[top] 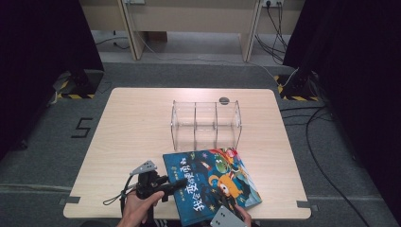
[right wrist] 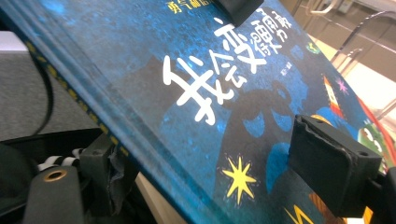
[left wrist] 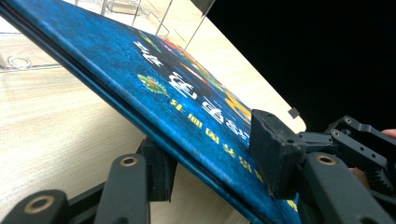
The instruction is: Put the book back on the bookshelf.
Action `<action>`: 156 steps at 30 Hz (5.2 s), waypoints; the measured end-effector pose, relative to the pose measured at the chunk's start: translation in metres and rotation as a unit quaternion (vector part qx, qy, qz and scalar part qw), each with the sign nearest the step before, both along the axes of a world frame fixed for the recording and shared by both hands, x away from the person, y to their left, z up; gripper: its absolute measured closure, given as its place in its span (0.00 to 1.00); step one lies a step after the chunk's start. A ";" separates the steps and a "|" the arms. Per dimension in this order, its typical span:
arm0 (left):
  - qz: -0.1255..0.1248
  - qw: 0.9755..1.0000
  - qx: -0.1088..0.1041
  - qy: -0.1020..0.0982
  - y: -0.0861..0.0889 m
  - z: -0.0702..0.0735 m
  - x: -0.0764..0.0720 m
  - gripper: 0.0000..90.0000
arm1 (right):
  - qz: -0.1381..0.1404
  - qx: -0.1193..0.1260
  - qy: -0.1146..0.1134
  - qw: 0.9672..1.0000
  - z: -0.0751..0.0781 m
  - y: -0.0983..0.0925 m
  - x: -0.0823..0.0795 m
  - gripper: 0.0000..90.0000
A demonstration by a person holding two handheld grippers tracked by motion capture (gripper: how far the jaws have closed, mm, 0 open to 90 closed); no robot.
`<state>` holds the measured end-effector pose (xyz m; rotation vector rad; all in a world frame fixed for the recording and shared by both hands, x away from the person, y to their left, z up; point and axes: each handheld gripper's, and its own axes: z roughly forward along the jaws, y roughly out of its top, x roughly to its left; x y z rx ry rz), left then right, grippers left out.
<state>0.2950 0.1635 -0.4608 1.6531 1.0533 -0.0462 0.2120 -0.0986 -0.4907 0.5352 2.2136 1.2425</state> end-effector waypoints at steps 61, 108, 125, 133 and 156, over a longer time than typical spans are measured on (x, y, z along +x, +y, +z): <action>-0.046 0.995 -0.090 0.009 0.006 0.005 0.002 0.31 | -0.091 0.085 -0.037 0.992 0.024 -0.015 -0.024 0.51; -0.008 0.980 -0.173 0.093 0.010 0.007 -0.012 0.62 | -0.093 -0.103 -0.155 0.978 0.003 -0.003 -0.035 0.70; -0.040 0.975 -0.214 0.038 0.010 0.022 -0.012 0.36 | -0.118 -0.042 -0.181 0.976 0.030 -0.025 -0.033 0.83; -0.012 0.977 -0.211 0.020 0.019 0.019 -0.008 0.37 | -0.121 -0.013 -0.183 0.976 0.041 -0.039 -0.027 0.86; 0.004 0.994 -0.099 0.041 0.025 -0.015 0.011 0.41 | -0.164 0.086 -0.165 0.969 0.066 -0.090 -0.001 0.91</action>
